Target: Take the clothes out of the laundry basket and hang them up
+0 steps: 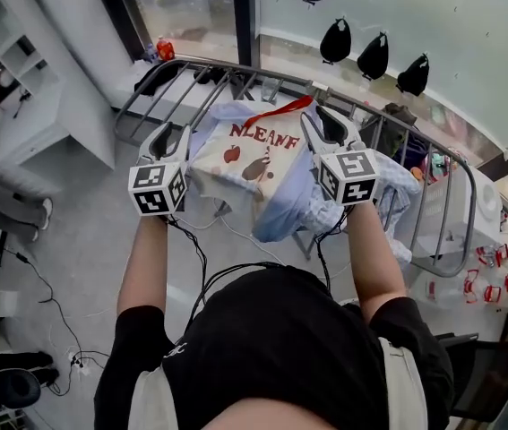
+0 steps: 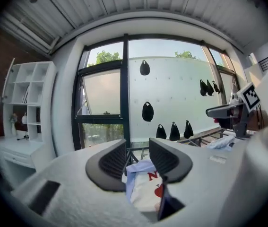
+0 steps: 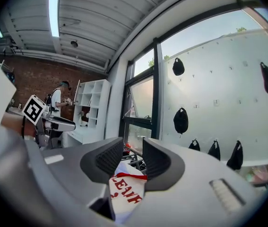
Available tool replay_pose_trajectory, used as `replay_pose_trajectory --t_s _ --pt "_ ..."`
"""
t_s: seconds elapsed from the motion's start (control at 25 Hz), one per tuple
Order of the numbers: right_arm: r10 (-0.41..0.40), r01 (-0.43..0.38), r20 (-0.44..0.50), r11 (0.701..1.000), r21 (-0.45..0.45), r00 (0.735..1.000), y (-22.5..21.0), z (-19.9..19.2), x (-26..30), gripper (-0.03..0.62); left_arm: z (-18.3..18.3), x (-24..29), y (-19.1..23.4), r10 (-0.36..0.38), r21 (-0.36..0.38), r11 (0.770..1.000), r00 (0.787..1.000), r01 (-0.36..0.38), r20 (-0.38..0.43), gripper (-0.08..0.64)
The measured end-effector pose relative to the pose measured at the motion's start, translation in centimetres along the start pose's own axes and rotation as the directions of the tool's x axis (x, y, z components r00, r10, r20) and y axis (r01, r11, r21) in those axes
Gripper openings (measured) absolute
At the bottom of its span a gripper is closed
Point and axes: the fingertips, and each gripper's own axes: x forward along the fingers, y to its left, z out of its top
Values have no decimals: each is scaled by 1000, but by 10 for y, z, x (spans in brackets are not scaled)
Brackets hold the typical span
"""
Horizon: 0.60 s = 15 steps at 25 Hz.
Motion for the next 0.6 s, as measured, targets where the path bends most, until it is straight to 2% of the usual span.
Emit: replay_pose_trajectory --t_s 0.12,0.24,0.4,0.48,0.6 --pt "-18 17 50 1000 25 999 29 7 -38 136 8 -46 -14 9 -25 1000 999 -8 50 142" --pt "-68 62 81 996 70 994 53 9 -78 118 11 -91 -30 9 -11 1000 998 -8 70 130" --pt "-137 124 114 985 117 984 80 8 -143 58 3 -153 -64 -22 17 1000 998 21 64 97" --pt "-184 168 129 978 122 974 89 8 -174 11 -3 -178 -85 -47 13 999 997 46 56 2" --pt "-212 197 117 972 128 970 106 1 -211 11 -13 -207 -117 -94 20 995 995 93 34 0"
